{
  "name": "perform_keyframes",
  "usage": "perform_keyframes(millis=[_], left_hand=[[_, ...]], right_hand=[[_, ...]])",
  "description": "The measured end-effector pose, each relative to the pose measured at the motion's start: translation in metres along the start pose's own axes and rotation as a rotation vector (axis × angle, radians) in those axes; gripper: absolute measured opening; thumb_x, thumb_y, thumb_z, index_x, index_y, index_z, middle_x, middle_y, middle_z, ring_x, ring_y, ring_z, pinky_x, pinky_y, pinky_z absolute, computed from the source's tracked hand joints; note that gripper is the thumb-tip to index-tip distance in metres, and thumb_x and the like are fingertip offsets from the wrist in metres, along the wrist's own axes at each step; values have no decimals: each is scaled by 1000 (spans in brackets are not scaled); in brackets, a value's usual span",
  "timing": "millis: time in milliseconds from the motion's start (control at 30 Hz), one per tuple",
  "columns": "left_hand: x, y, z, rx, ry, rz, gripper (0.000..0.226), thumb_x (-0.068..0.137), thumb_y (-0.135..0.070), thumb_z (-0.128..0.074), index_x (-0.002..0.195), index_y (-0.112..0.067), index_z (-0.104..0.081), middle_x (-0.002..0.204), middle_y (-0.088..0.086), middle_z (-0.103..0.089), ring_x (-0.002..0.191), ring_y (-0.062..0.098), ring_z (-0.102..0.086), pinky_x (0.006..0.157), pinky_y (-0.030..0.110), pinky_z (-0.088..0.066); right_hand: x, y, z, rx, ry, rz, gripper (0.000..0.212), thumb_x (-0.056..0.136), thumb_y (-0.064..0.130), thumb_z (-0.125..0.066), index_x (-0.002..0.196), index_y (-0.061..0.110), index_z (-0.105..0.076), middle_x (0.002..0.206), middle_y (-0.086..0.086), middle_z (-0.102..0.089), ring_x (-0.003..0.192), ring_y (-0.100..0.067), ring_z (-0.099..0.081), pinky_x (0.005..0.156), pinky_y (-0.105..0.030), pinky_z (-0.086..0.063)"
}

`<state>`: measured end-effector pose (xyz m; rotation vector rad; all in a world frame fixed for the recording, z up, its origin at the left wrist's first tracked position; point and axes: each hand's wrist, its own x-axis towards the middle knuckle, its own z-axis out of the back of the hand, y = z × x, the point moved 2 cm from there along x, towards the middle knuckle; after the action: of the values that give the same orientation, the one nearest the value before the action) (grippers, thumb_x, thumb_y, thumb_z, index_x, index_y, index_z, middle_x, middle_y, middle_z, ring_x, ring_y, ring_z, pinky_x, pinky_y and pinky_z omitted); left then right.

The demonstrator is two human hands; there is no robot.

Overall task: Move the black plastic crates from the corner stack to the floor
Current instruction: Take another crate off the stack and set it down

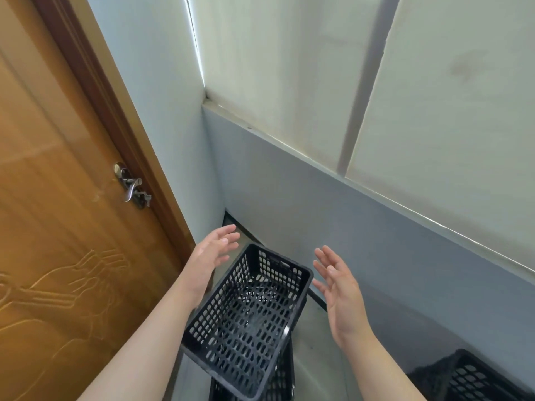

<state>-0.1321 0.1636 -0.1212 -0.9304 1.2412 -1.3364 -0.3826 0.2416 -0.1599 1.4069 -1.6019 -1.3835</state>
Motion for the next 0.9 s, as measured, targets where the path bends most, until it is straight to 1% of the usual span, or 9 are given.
perform_keyframes(millis=[133,267,400,567,667,833,900], left_hand=[[32,16,-2,4,9,57,46,93,-44,-40,134,-32,-56,132,-11,-64,120,4,-60,108,33,-43],[65,36,3,10,23,112,47,91,-44,-40,133,-30,-57,132,-8,-64,122,8,-60,111,38,-42],[100,65,12,35,75,156,46,92,-44,-39,133,-31,-56,133,-8,-64,123,9,-59,111,39,-41],[144,117,27,34,146,232,40,90,-45,-39,125,-37,-57,133,-6,-63,124,11,-58,111,39,-41],[161,156,39,32,169,284,37,90,-44,-40,122,-40,-57,134,-6,-63,124,11,-58,112,41,-40],[184,225,56,30,189,363,36,90,-46,-41,121,-42,-58,136,-6,-62,126,12,-57,112,43,-40],[192,253,61,36,184,397,36,90,-47,-41,121,-42,-58,136,-5,-61,126,13,-57,112,45,-39]], right_hand=[[28,-19,1,-10,-21,-42,39,110,16,-41,133,40,-60,145,13,-64,137,-10,-57,115,-44,-44],[50,-39,-1,-12,-59,-75,39,110,16,-42,133,42,-60,143,16,-65,137,-9,-57,113,-41,-45],[69,-68,-5,-34,-124,-112,38,111,19,-42,135,43,-59,146,15,-63,139,-8,-55,116,-42,-44],[81,-129,-16,-45,-256,-205,37,110,20,-44,137,42,-58,148,13,-61,140,-8,-54,113,-38,-44],[85,-168,-23,-43,-342,-271,34,111,22,-45,137,40,-56,147,13,-61,138,-7,-54,118,-43,-42],[97,-225,-20,-69,-449,-325,32,112,24,-43,132,43,-59,135,28,-60,129,4,-55,117,-42,-42],[102,-250,-13,-83,-482,-343,34,112,23,-41,137,41,-55,137,29,-57,136,0,-52,119,-44,-40]])
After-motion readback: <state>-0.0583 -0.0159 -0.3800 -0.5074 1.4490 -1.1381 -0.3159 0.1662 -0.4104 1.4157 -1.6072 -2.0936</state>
